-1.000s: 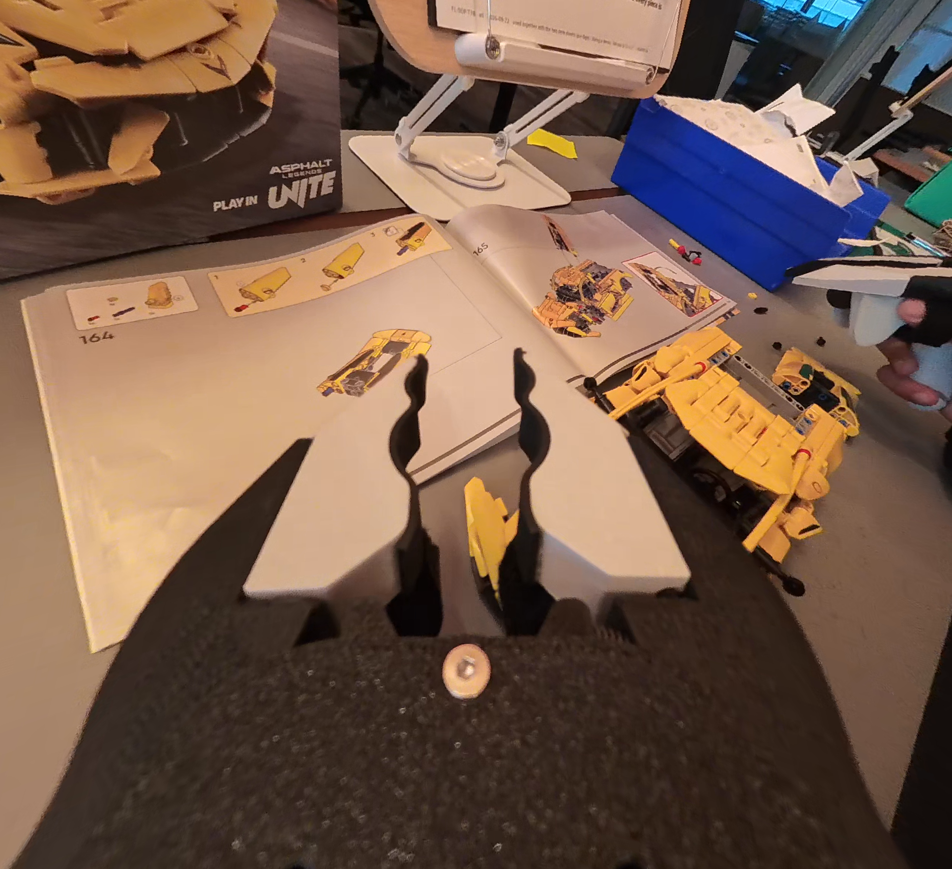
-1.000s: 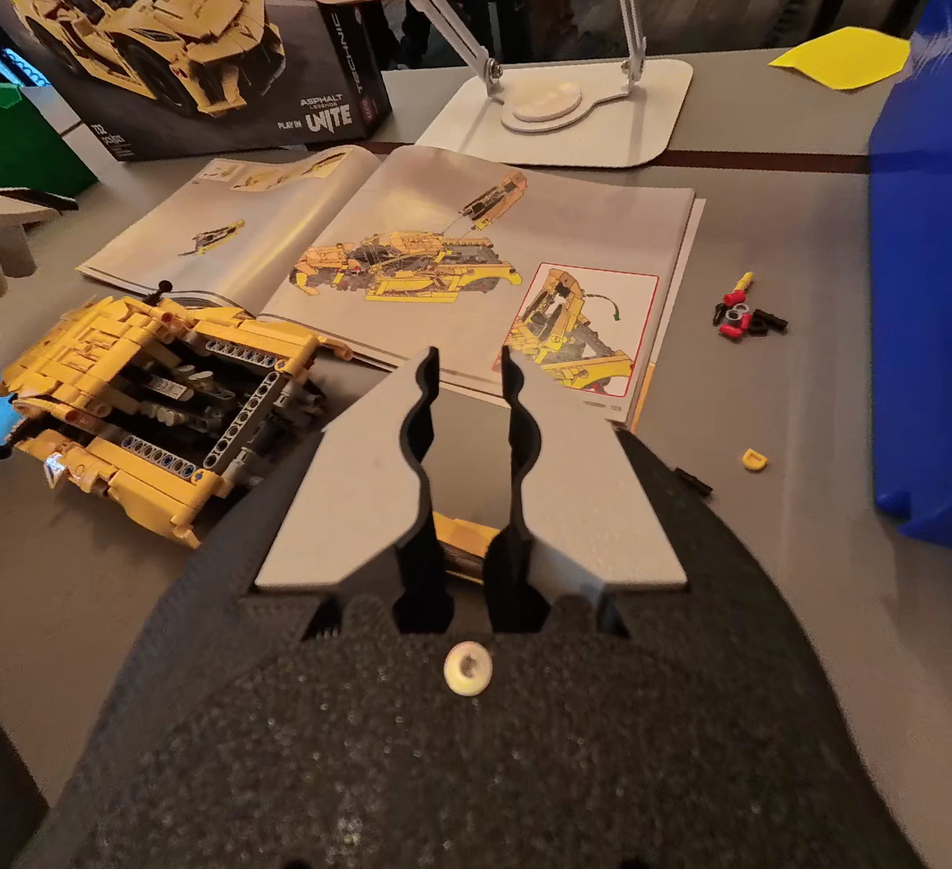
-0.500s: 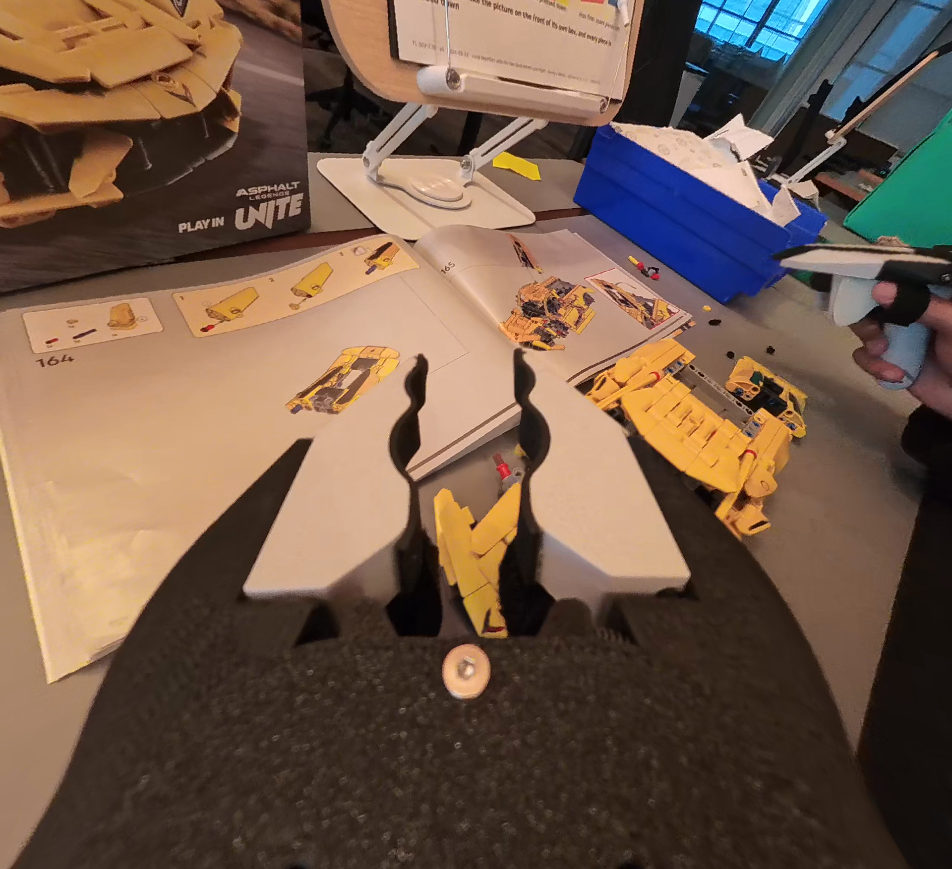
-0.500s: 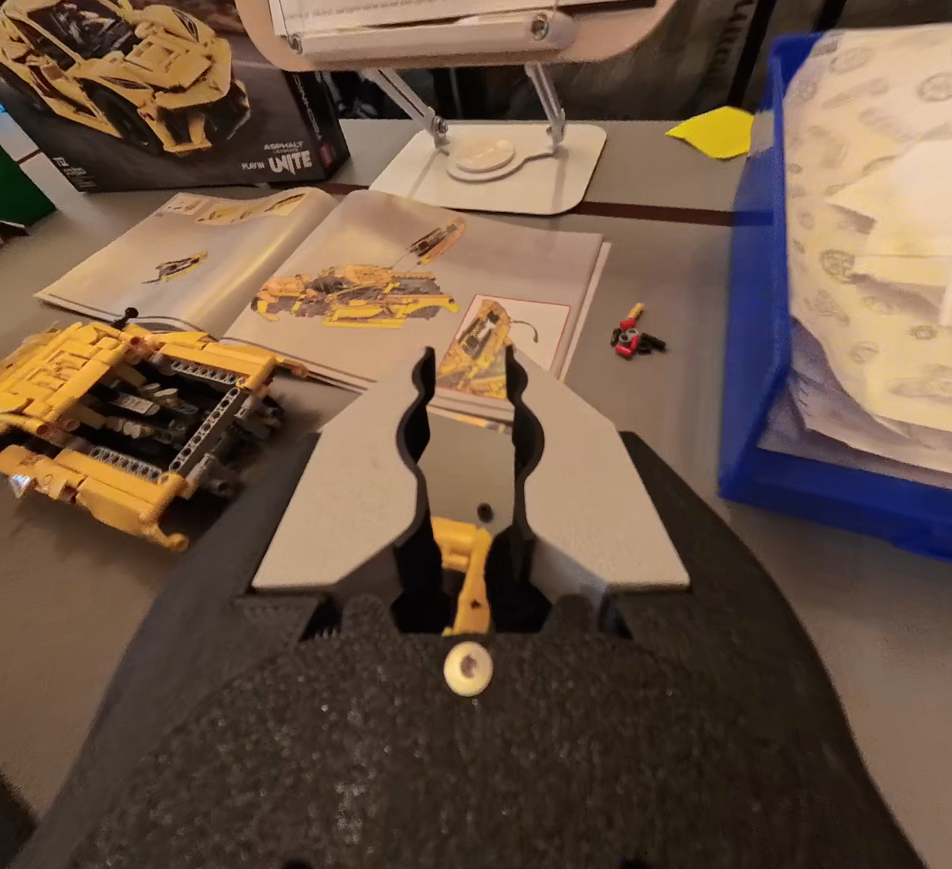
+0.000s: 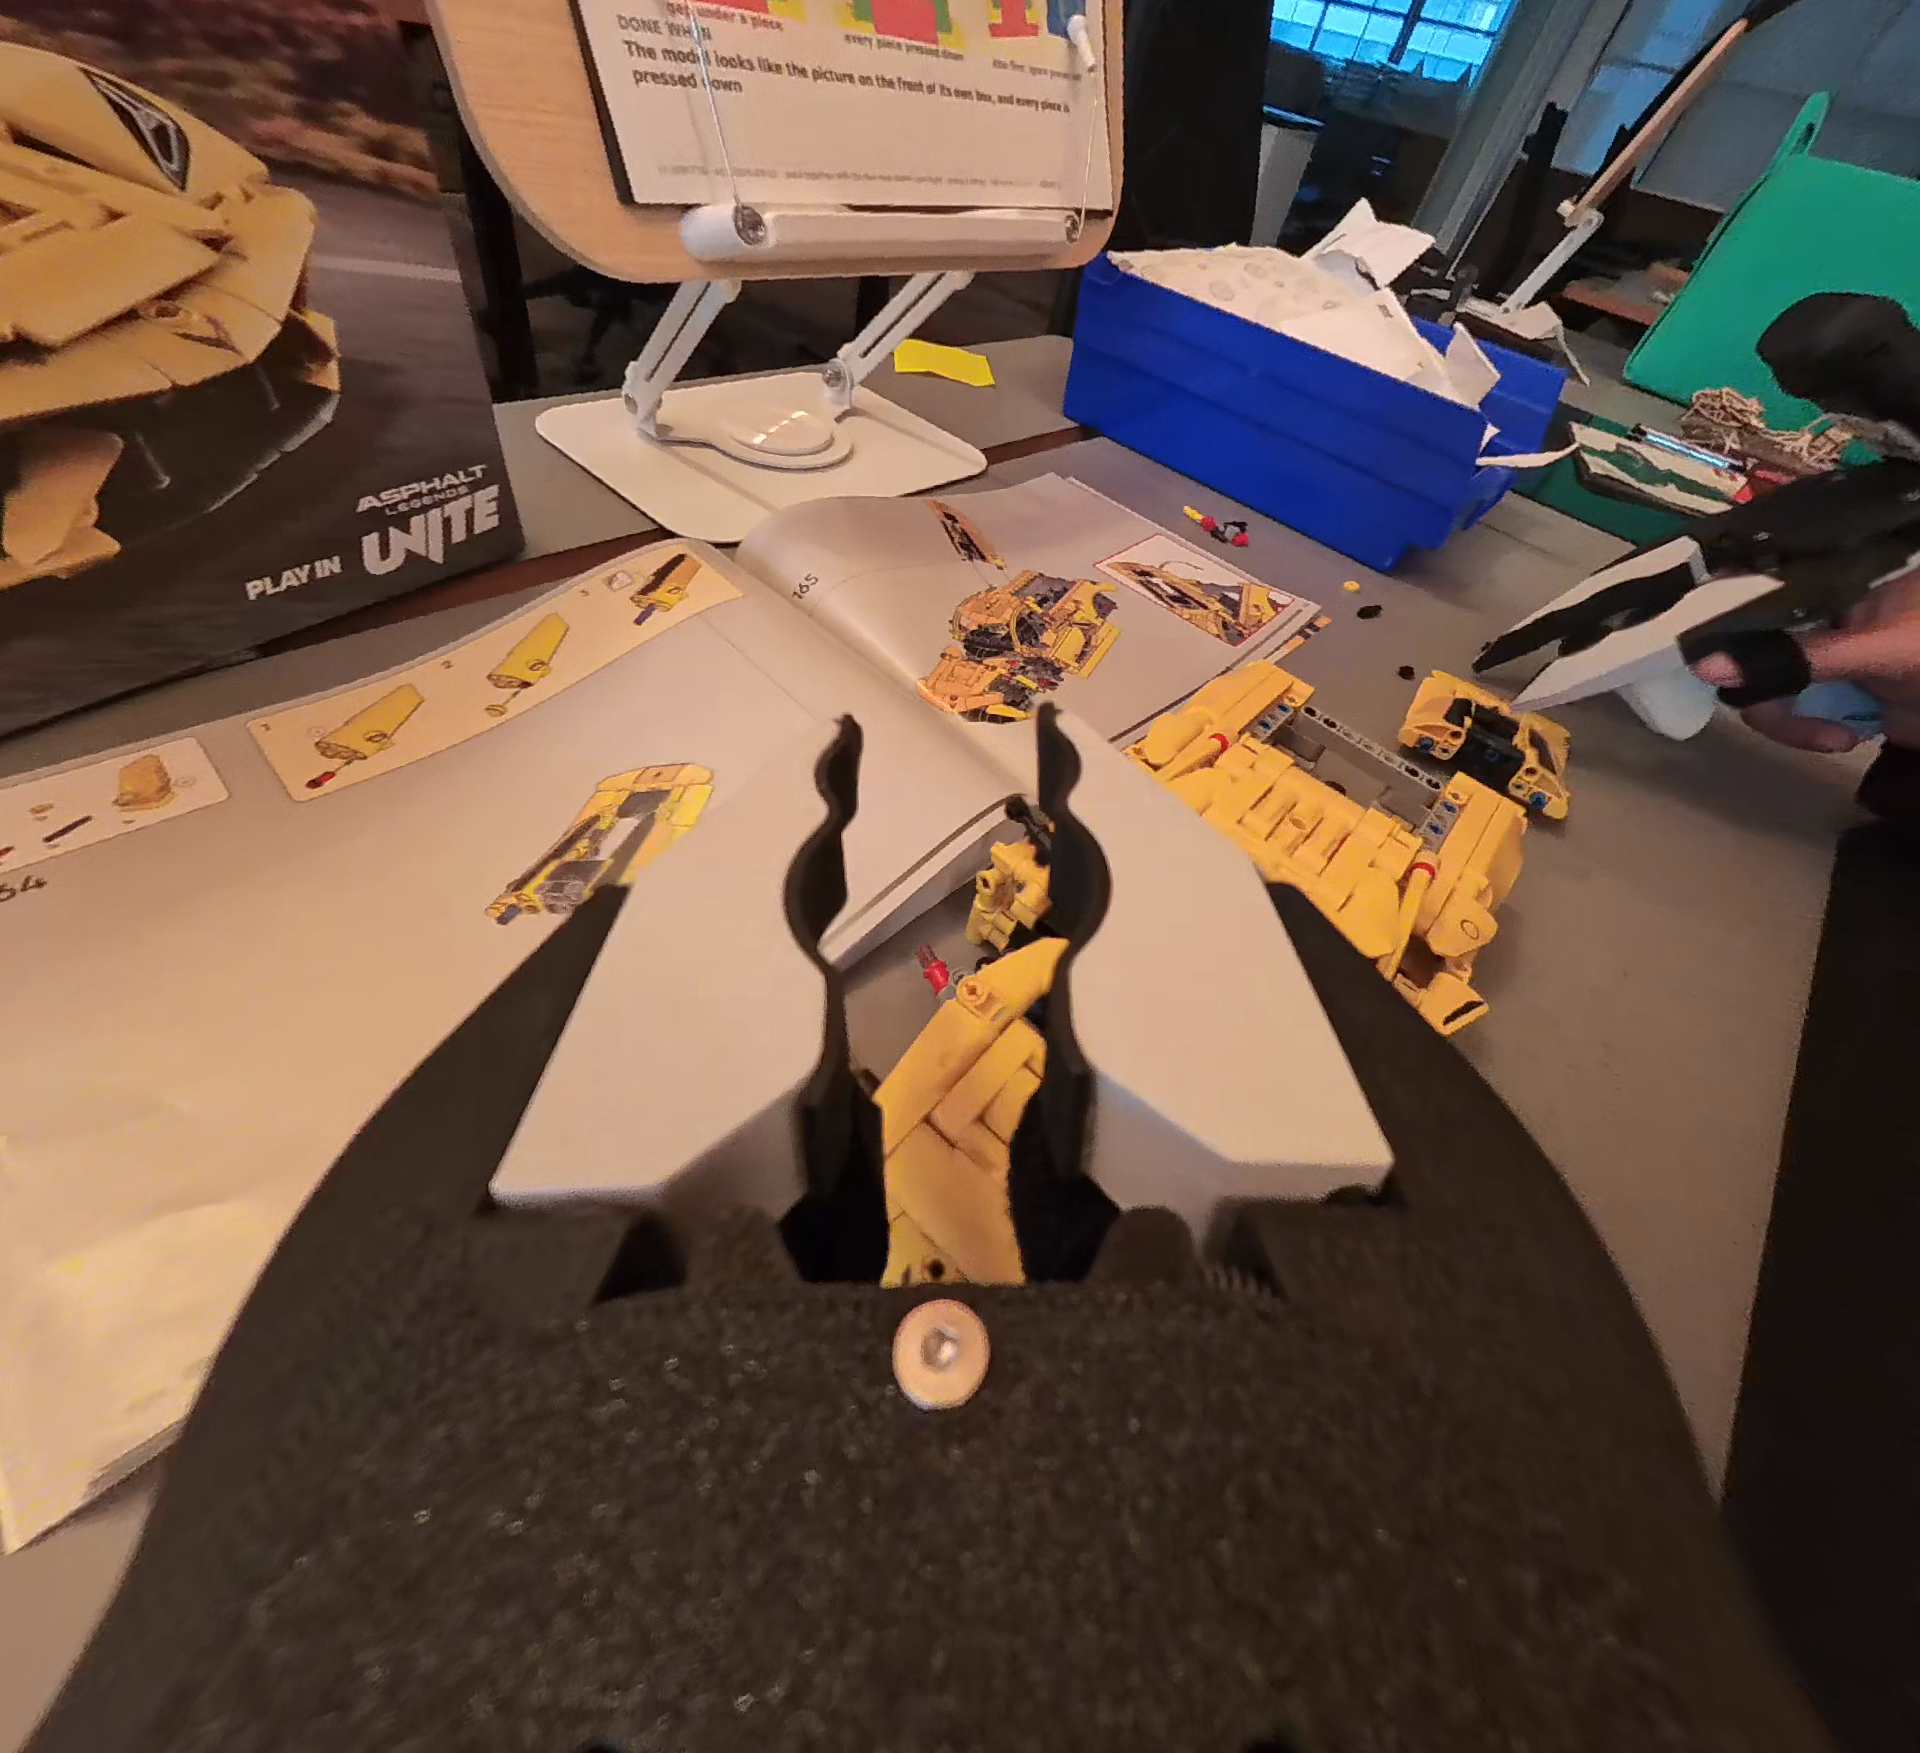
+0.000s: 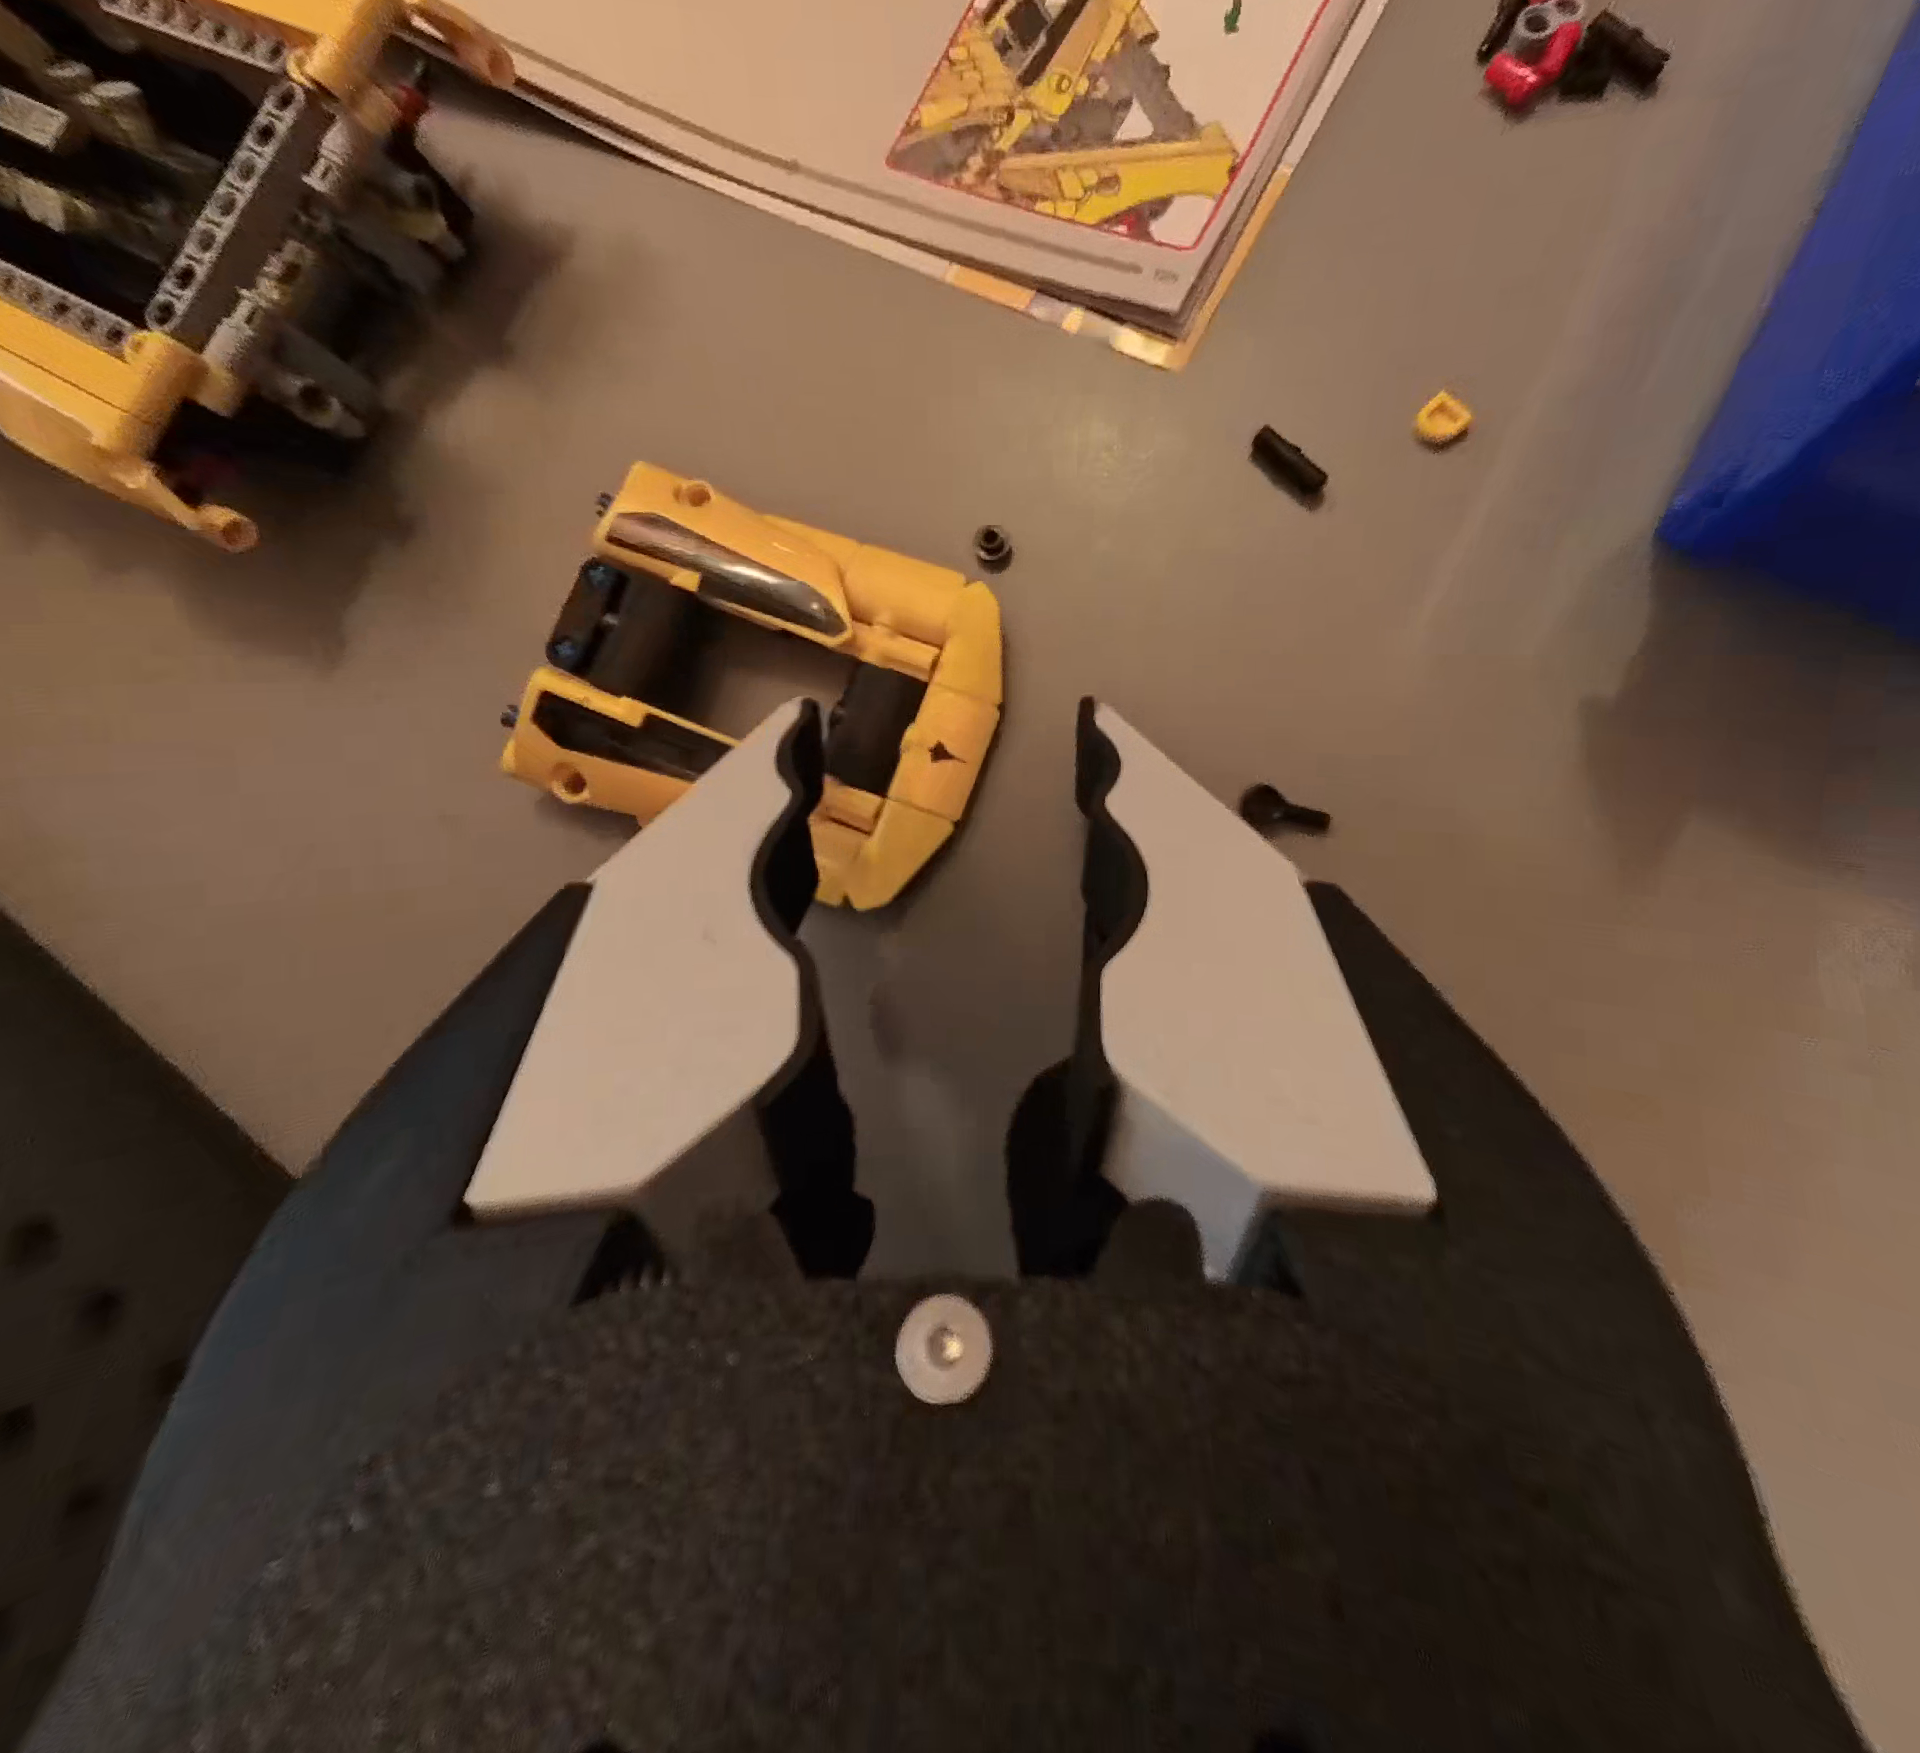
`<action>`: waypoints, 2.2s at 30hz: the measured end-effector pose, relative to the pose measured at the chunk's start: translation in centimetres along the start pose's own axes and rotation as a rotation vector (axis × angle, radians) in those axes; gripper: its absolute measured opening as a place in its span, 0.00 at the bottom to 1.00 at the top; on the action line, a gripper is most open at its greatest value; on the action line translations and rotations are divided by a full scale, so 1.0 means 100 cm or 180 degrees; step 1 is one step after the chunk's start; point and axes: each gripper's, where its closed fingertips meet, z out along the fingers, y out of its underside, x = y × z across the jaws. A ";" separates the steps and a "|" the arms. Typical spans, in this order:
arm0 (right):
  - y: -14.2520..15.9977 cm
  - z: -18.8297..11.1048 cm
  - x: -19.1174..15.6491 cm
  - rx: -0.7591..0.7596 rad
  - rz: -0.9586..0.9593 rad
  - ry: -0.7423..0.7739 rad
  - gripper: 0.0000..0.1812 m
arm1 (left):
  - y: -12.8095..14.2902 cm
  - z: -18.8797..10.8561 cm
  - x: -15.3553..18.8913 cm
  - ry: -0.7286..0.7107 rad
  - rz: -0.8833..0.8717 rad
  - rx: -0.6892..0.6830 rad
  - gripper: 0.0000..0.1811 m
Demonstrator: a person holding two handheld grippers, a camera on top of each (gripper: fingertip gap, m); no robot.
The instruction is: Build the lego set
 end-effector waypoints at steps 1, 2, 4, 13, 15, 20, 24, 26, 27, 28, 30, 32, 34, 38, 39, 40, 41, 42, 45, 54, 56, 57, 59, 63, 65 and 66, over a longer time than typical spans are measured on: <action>0.001 0.003 -0.003 -0.0060 -0.0054 0.0064 0.27 | 0.000 0.000 0.002 0.0021 0.0001 -0.0013 0.19; 0.002 0.006 -0.006 -0.0123 -0.0127 0.0148 0.28 | 0.000 0.000 0.004 0.0048 -0.0002 -0.0009 0.18; 0.003 0.010 -0.004 -0.0216 -0.0320 0.0492 0.26 | -0.003 -0.001 0.007 0.0090 0.0003 0.0031 0.18; 0.003 0.007 -0.001 -0.0360 -0.0279 0.0900 0.17 | -0.021 -0.001 0.045 0.0368 -0.0164 -0.0108 0.19; 0.003 0.001 0.004 -0.0388 -0.0306 0.1002 0.17 | -0.025 0.006 0.069 0.0484 0.0053 -0.0190 0.22; -0.027 -0.017 -0.021 -0.0045 -0.0319 0.0848 0.17 | -0.012 0.028 0.148 0.1024 0.0234 -0.0535 0.35; -0.074 -0.032 -0.073 0.0600 -0.0415 0.0415 0.17 | 0.004 0.046 0.184 0.1345 -0.0382 -0.0700 0.34; -0.091 -0.039 -0.096 0.0848 -0.0471 0.0253 0.17 | 0.006 0.050 0.191 0.1490 -0.0820 -0.0683 0.35; -0.096 -0.040 -0.105 0.0926 -0.0507 0.0198 0.17 | 0.003 0.051 0.195 0.1573 -0.1039 -0.0636 0.35; -0.101 -0.042 -0.110 0.1003 -0.0534 0.0190 0.17 | 0.001 0.051 0.196 0.1633 -0.1221 -0.0574 0.34; -0.107 -0.044 -0.120 0.1102 -0.0553 0.0132 0.17 | -0.002 0.051 0.199 0.1707 -0.1462 -0.0501 0.34; -0.110 -0.044 -0.125 0.1135 -0.0543 0.0066 0.17 | -0.003 0.050 0.204 0.1829 -0.1623 -0.0500 0.28; -0.112 -0.044 -0.128 0.1158 -0.0561 0.0072 0.17 | -0.008 0.048 0.209 0.1975 -0.1777 -0.0436 0.19; -0.112 -0.043 -0.132 0.1162 -0.0643 0.0135 0.17 | -0.013 0.045 0.213 0.2172 -0.2001 -0.0353 0.11; -0.112 -0.043 -0.130 0.1146 -0.0697 0.0220 0.17 | -0.012 0.045 0.214 0.2199 -0.2049 -0.0364 0.13; -0.112 -0.043 -0.129 0.1133 -0.0770 0.0331 0.17 | -0.011 0.046 0.214 0.2196 -0.2096 -0.0382 0.15; -0.112 -0.043 -0.127 0.1116 -0.0851 0.0435 0.17 | -0.010 0.047 0.213 0.2189 -0.2135 -0.0406 0.16; -0.113 -0.043 -0.126 0.1098 -0.0934 0.0551 0.17 | -0.009 0.048 0.213 0.2196 -0.2178 -0.0420 0.18; -0.114 -0.043 -0.130 0.1069 -0.1115 0.0712 0.17 | -0.004 0.052 0.209 0.2054 -0.2186 -0.0452 0.12; -0.123 -0.052 -0.139 0.1481 -0.0413 -0.0114 0.24 | -0.013 0.043 0.195 0.2042 -0.1898 -0.0345 0.10; -0.126 -0.063 -0.147 0.1599 -0.0012 -0.0778 0.24 | -0.018 0.036 0.193 0.2184 -0.1846 -0.0293 0.09; -0.127 -0.068 -0.151 0.1615 0.0204 -0.1160 0.26 | -0.020 0.031 0.194 0.2293 -0.1812 -0.0305 0.09; -0.128 -0.076 -0.160 0.1601 0.0574 -0.1862 0.28 | -0.023 0.024 0.194 0.2469 -0.1793 -0.0251 0.09; -0.126 -0.085 -0.178 0.1486 0.0959 -0.2867 0.29 | -0.026 0.010 0.200 0.2801 -0.1782 -0.0229 0.09; -0.126 -0.088 -0.185 0.1455 0.1035 -0.3123 0.29 | -0.024 0.009 0.201 0.2837 -0.1790 -0.0267 0.09; -0.126 -0.088 -0.188 0.1432 0.1034 -0.3170 0.28 | -0.023 0.008 0.200 0.2849 -0.1821 -0.0297 0.09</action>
